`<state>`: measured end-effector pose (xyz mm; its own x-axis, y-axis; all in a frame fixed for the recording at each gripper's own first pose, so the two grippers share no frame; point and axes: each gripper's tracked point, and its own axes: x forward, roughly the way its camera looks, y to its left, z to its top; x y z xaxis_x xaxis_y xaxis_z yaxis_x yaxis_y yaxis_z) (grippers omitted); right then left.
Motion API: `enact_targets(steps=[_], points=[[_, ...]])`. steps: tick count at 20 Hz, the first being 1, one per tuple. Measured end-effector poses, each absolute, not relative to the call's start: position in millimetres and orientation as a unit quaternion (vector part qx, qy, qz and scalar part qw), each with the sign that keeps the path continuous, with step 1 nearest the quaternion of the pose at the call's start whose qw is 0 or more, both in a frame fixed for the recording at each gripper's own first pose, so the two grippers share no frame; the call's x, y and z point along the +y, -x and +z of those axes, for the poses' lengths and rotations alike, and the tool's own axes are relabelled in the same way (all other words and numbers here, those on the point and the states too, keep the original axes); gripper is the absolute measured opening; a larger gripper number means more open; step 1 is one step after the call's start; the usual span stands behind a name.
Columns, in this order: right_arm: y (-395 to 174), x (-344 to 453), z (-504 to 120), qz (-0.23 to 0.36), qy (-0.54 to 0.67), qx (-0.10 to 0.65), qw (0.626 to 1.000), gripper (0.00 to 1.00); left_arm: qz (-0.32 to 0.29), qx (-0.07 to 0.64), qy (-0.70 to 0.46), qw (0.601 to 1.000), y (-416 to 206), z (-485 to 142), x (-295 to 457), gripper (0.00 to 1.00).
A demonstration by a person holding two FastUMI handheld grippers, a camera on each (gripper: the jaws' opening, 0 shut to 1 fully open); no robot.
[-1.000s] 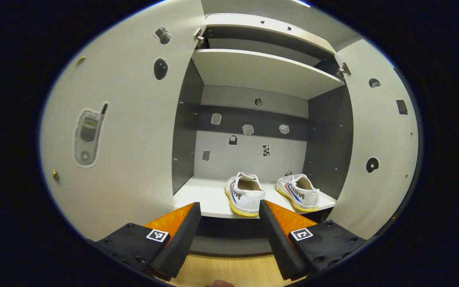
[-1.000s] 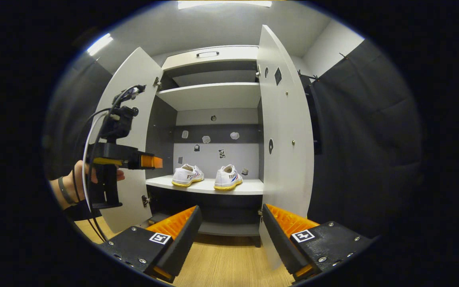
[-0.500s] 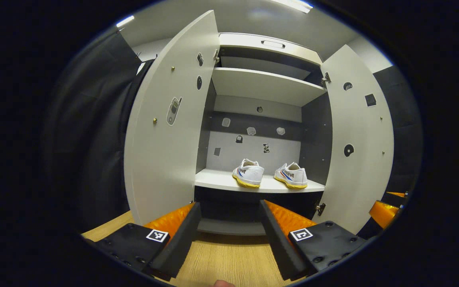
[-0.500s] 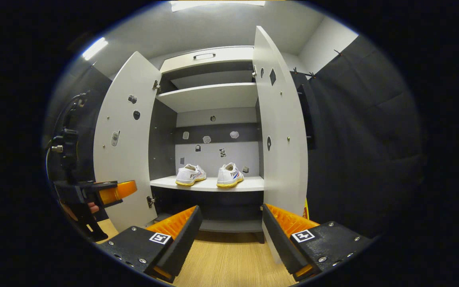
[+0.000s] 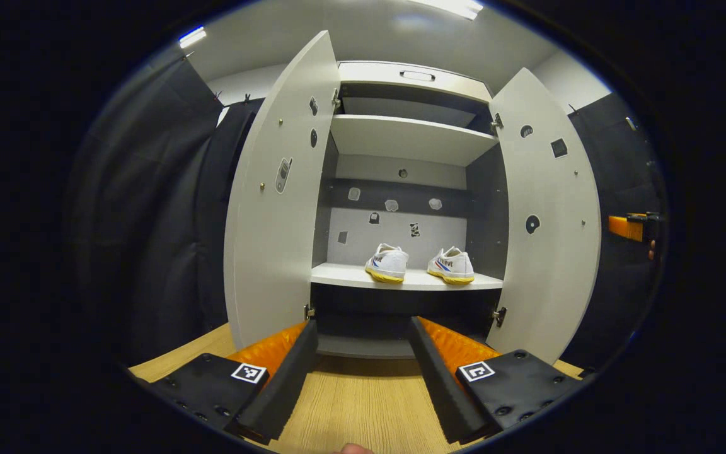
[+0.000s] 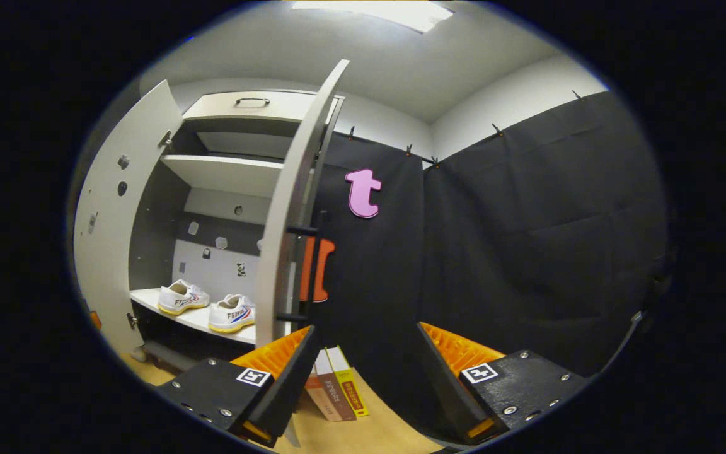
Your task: Grab one shoe with the right hand and put it into the shoe cabinet, grab the other shoe with the left hand and put it into the shoe cabinet; then close the right door with the right hand and the left door with the left hand.
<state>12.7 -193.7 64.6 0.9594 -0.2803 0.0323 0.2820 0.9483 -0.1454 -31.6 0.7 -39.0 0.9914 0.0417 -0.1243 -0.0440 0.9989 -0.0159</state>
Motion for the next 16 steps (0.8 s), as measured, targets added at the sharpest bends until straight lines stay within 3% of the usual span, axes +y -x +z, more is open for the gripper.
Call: enact_targets(steps=[6, 12, 13, 14, 15, 16], points=[[-70.0, -194.5, 94.5, -0.099, 0.04, -0.009, 0.994, 0.94, 0.024, 0.063, 0.013, 0.998, 27.3, -40.3, 2.9, 0.95], [-71.5, -178.4, 95.8, -0.073, 0.036, -0.013, 0.997, 0.88, 0.029, 0.068, 0.013, 0.997, 23.1, -42.8, 5.9, 0.95], [-69.9, -172.2, 96.2, -0.066, 0.035, -0.015, 0.997, 0.96, 0.026, 0.069, 0.014, 0.997, 21.5, -44.4, 4.0, 0.95], [-67.5, -166.1, 96.3, -0.061, 0.034, -0.016, 0.997, 0.88, 0.024, 0.069, 0.014, 0.997, 20.3, -44.4, 2.6, 0.95], [-65.8, -160.3, 96.2, -0.056, 0.032, -0.016, 0.998, 0.87, 0.02, 0.069, 0.014, 0.997, 18.3, -45.0, 1.5, 0.95], [-65.0, -152.3, 96.1, -0.05, 0.03, -0.016, 0.998, 0.96, 0.016, 0.07, 0.013, 0.997, 18.0, -45.0, -0.4, 0.95]])
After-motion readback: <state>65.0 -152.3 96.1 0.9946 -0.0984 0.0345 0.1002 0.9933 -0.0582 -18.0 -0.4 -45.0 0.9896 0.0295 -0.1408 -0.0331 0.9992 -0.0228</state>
